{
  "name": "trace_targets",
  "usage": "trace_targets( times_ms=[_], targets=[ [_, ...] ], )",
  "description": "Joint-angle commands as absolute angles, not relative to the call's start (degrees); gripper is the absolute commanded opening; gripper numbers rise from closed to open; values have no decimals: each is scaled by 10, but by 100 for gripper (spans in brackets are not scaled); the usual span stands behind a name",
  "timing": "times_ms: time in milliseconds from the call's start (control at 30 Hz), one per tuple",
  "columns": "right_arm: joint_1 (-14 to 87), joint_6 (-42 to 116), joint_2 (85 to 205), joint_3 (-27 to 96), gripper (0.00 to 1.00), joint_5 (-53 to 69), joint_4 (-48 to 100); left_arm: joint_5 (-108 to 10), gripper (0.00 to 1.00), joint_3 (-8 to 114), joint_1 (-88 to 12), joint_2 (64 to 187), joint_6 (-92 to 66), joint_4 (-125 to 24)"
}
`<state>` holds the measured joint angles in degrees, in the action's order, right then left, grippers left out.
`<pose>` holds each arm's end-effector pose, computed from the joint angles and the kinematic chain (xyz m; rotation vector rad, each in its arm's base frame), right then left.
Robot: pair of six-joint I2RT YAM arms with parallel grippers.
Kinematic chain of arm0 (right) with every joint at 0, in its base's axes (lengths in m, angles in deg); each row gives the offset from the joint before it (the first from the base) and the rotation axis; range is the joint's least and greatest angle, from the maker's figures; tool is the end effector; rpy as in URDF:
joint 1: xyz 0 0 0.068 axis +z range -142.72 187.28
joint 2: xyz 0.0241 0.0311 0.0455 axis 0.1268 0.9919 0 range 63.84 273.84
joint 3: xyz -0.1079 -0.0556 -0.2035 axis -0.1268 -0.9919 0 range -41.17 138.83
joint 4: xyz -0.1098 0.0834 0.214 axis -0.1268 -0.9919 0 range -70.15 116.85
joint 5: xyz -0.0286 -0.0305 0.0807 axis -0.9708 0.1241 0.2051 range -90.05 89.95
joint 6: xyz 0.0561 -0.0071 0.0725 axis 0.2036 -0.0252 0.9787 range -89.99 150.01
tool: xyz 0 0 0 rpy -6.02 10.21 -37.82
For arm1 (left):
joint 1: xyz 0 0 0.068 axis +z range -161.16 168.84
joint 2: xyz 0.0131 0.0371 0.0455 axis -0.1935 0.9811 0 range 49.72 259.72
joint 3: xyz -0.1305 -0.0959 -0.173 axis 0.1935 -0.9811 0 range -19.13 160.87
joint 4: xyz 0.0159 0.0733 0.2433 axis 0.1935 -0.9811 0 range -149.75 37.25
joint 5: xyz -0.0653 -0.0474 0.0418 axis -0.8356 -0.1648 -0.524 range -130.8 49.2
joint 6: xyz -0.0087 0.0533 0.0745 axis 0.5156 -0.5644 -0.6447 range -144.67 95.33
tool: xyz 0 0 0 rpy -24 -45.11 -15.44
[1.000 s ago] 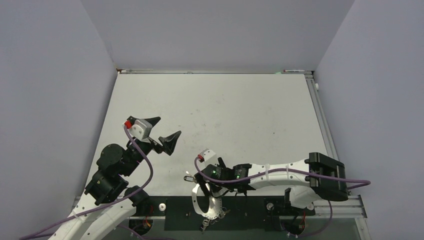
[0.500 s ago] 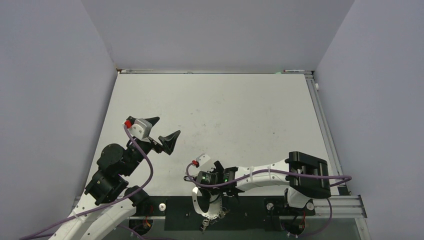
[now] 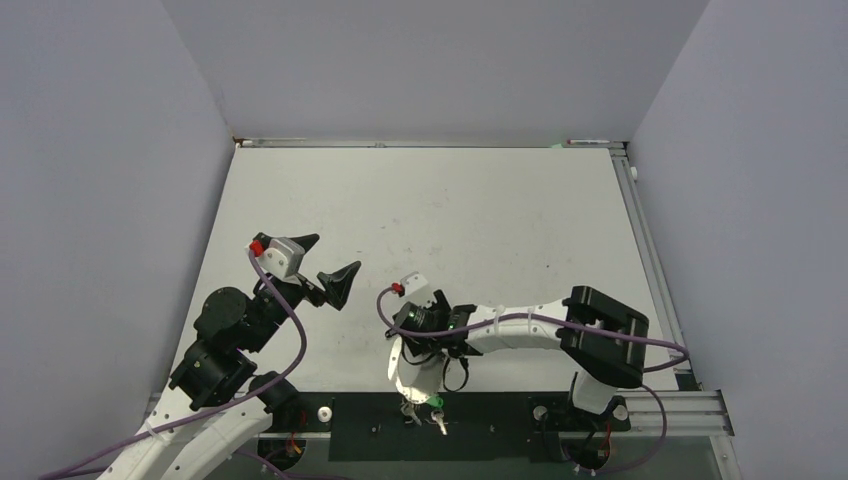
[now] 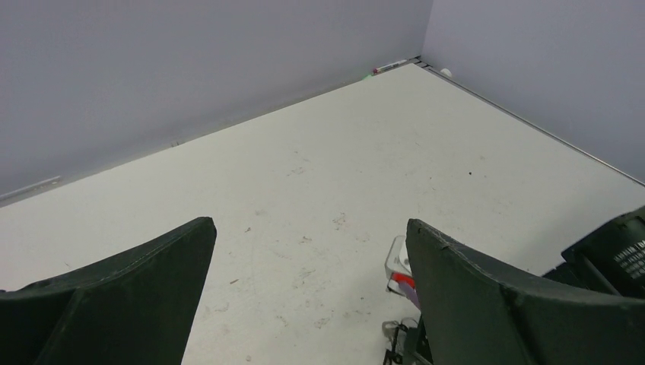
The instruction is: Put the keys on the keyring
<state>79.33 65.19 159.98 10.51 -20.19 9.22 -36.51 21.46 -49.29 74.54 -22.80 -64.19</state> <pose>0.1278 0.3021 0.0815 -0.7035 2.4695 0.2429 0.1474 -0.1078 0.3427 0.4133 1.4589 -0.5055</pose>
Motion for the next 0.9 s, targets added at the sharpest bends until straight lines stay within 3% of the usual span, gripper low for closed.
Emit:
trace_targets(
  times_ms=[0, 367, 500, 700, 867],
  targets=[
    [726, 565, 1620, 122, 63, -252, 112, -358, 94, 224, -490, 748, -231, -634],
    [559, 471, 1668, 138, 63, -250, 180, -354, 94, 224, -489, 752, -232, -635],
    [487, 481, 1673, 141, 67, -260, 178, -352, 94, 224, -489, 753, -233, -635],
    [461, 476, 1604, 137, 81, -211, 188, -347, 94, 225, -489, 760, -233, -636],
    [461, 461, 1498, 151, 85, -174, 187, -337, 96, 222, -486, 767, -231, -634]
  ],
)
